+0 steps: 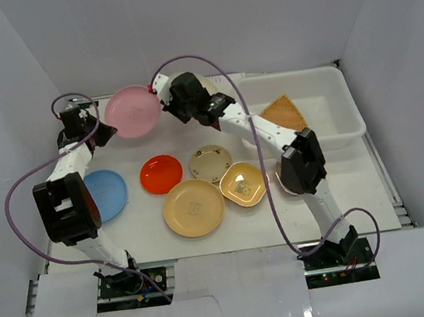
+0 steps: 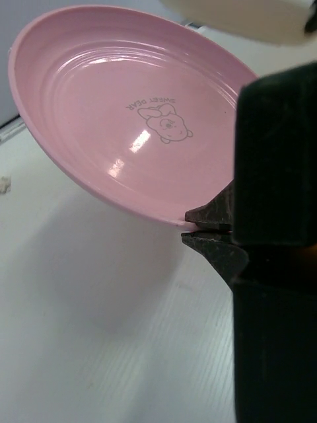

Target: Place the plates into the plastic bin on the countertop

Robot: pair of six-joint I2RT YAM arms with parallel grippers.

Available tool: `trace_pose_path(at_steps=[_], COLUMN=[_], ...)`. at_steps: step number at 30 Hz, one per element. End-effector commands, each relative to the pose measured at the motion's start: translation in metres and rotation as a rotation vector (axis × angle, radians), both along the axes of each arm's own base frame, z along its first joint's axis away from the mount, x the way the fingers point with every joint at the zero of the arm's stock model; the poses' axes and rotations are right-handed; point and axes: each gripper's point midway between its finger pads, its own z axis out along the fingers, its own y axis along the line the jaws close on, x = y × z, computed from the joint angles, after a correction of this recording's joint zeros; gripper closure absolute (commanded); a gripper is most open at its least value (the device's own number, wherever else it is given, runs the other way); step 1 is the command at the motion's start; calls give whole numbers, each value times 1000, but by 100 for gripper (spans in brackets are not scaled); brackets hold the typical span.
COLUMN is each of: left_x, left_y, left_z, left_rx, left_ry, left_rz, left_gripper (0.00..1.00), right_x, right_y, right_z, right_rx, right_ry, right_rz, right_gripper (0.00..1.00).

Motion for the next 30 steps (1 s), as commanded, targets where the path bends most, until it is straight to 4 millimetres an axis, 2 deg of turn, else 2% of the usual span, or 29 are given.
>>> trace_pose_path(at_steps=[1,2,3,4,5,6,7,8,9,10,11,12,13,14,16,17,20,22,23,24,25,26,27,28,30], left_x=[-2,-3,-4,-4,-6,-8,-9,-12,-18,-22,-25,-31,-34,-40,-47,-55,-64,-66,-66,-66,-67,-69,-69,-69,-75], left_y=[-32,-39,-58,-69,-80,-107,-121,-134,-156,-164,-171,-185,-194,-210,-228,-245,-260,-261,-263,-264,-265,-271,-274,-276,-293], left_z=[84,94,97,103,110,112,119,119,124,126,129,133,135,136,139,141,150,154,154,157,157,156,160,160,161], left_rx=[-80,-77,-76,-58,-50,-45,-25,-15,-11,-6,-1,-1,-2,-1,-6,-6,11,23,27,28,29,28,32,44,48], left_ry=[-227,-251,-257,-271,-285,-289,-304,-298,-308,-313,-320,-330,-334,-335,-342,-347,-370,-372,-371,-374,-370,-365,-374,-374,-376], left_rz=[-116,-133,-175,-203,-228,-283,-315,-332,-376,-388,-399,-421,-435,-455,-483,-515,-511,-497,-495,-494,-493,-502,-503,-491,-519], left_gripper=[100,100,100,100,100,100,100,100,100,100,100,100,100,100,100,100,100,100,100,100,100,100,100,100,100], right_x=[13,7,6,11,2,-2,3,-5,-12,-14,-14,-19,-17,-17,-17,-18,-19,-20,-19,-19,-18,-18,-19,-19,-22], right_y=[-63,-89,-105,-128,-147,-165,-191,-206,-223,-235,-254,-264,-275,-276,-281,-280,-281,-282,-281,-283,-284,-284,-285,-294,-299], right_z=[176,198,170,163,174,130,117,126,84,74,74,52,44,39,15,9,-9,-17,-17,-17,-11,-4,5,21,43], right_rx=[197,202,152,143,172,134,133,182,159,164,187,177,177,185,138,129,122,142,160,171,197,243,279,320,411], right_ry=[-325,-362,-318,-300,-301,-221,-200,-212,-134,-117,-118,-69,-52,-46,-14,0,40,64,76,81,86,99,97,76,88], right_rz=[-154,-218,-250,-295,-315,-353,-408,-424,-458,-478,-513,-535,-551,-540,-552,-549,-552,-551,-559,-570,-572,-583,-588,-604,-628], right_gripper=[92,92,92,92,92,92,92,92,92,92,92,92,92,92,92,92,92,90,84,72,47,37,31,24,23])
